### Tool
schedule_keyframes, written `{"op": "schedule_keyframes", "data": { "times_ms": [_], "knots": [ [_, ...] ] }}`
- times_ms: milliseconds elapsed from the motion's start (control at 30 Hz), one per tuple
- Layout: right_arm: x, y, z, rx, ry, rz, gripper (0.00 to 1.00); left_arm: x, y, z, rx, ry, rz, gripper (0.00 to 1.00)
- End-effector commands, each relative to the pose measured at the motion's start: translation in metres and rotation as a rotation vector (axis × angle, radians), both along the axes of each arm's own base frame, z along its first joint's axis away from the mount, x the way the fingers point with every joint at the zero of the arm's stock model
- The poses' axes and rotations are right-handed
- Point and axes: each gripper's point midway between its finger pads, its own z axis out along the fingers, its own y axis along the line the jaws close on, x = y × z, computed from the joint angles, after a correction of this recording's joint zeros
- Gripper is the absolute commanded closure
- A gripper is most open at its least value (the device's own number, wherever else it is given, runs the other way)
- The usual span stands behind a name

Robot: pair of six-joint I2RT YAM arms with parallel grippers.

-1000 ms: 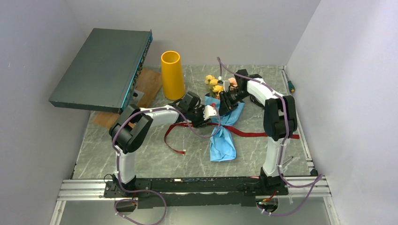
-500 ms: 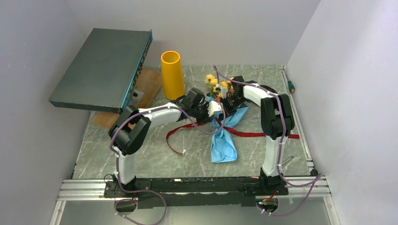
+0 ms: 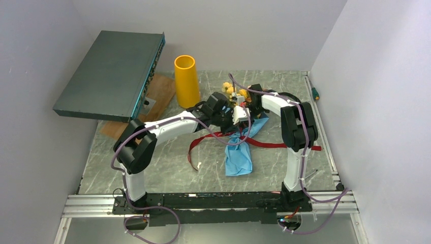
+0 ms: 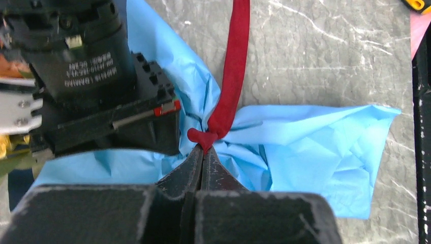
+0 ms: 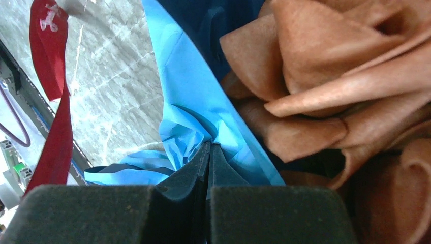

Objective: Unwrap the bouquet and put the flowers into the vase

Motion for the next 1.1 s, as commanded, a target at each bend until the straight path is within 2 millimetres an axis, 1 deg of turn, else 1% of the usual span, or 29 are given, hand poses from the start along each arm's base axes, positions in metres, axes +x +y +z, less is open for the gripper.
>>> {"op": "schedule_keyframes", "data": {
  "times_ms": [0, 33, 67, 100, 167, 233, 267, 300, 333, 367, 400, 433, 467, 533, 567, 667, 800, 867, 1000, 1067],
  "knots": [
    [-0.010, -0.015, -0.034, -0.104, 0.011, 0.029, 1.00, 0.011, 0.019, 0.053, -0.105, -0.038, 0.057, 1.00],
    [-0.010, -0.015, -0.035, -0.105, 0.009, 0.032, 1.00, 0.016, 0.031, 0.041, -0.083, -0.004, 0.096, 1.00],
    [-0.010, -0.015, -0.034, -0.107, 0.005, 0.036, 1.00, 0.023, 0.042, 0.037, -0.073, 0.013, 0.135, 1.00],
    [-0.010, -0.016, -0.035, -0.108, 0.003, 0.039, 1.00, 0.030, 0.054, 0.028, -0.055, 0.028, 0.177, 1.00],
    [-0.011, -0.017, -0.034, -0.108, -0.003, 0.045, 1.00, 0.042, 0.077, 0.008, -0.006, 0.029, 0.250, 1.00],
    [-0.010, -0.016, -0.034, -0.106, -0.006, 0.047, 1.00, 0.045, 0.089, -0.006, 0.043, -0.002, 0.261, 1.00],
    [-0.011, -0.016, -0.034, -0.105, -0.002, 0.046, 1.00, 0.041, 0.087, -0.007, 0.049, -0.013, 0.224, 1.00],
    [-0.011, -0.015, -0.034, -0.103, -0.001, 0.046, 1.00, 0.036, 0.083, -0.004, 0.044, -0.029, 0.185, 0.92],
    [-0.011, -0.014, -0.034, -0.101, 0.001, 0.045, 1.00, 0.030, 0.076, 0.002, 0.029, -0.053, 0.149, 0.79],
    [-0.011, -0.014, -0.034, -0.098, 0.003, 0.042, 1.00, 0.024, 0.068, 0.009, 0.010, -0.080, 0.106, 0.68],
    [-0.011, -0.012, -0.034, -0.096, 0.005, 0.043, 1.00, 0.013, 0.057, 0.016, -0.007, -0.112, 0.051, 0.62],
    [-0.011, -0.011, -0.034, -0.093, 0.010, 0.042, 1.00, 0.006, 0.049, 0.022, -0.021, -0.148, 0.003, 0.59],
    [-0.012, -0.011, -0.035, -0.091, 0.015, 0.042, 1.00, -0.002, 0.042, 0.029, -0.033, -0.190, -0.039, 0.58],
    [-0.013, -0.010, -0.036, -0.090, 0.021, 0.042, 1.00, -0.020, 0.029, 0.034, -0.051, -0.245, -0.160, 0.56],
    [-0.013, -0.010, -0.036, -0.090, 0.023, 0.042, 1.00, -0.030, 0.023, 0.033, -0.053, -0.259, -0.225, 0.56],
    [-0.014, -0.010, -0.038, -0.089, 0.028, 0.042, 1.00, -0.047, 0.007, 0.025, -0.027, -0.279, -0.341, 0.56],
    [-0.014, -0.009, -0.039, -0.086, 0.032, 0.043, 1.00, -0.049, -0.015, 0.014, 0.006, -0.343, -0.402, 0.56],
    [-0.014, -0.008, -0.038, -0.082, 0.035, 0.041, 1.00, -0.048, -0.025, 0.005, 0.035, -0.374, -0.422, 0.56],
    [-0.015, -0.007, -0.040, -0.073, 0.048, 0.046, 1.00, -0.052, -0.043, -0.018, 0.109, -0.415, -0.477, 0.48],
    [-0.016, -0.006, -0.040, -0.070, 0.051, 0.048, 1.00, -0.046, -0.050, -0.026, 0.126, -0.443, -0.464, 0.46]
  ]
}}
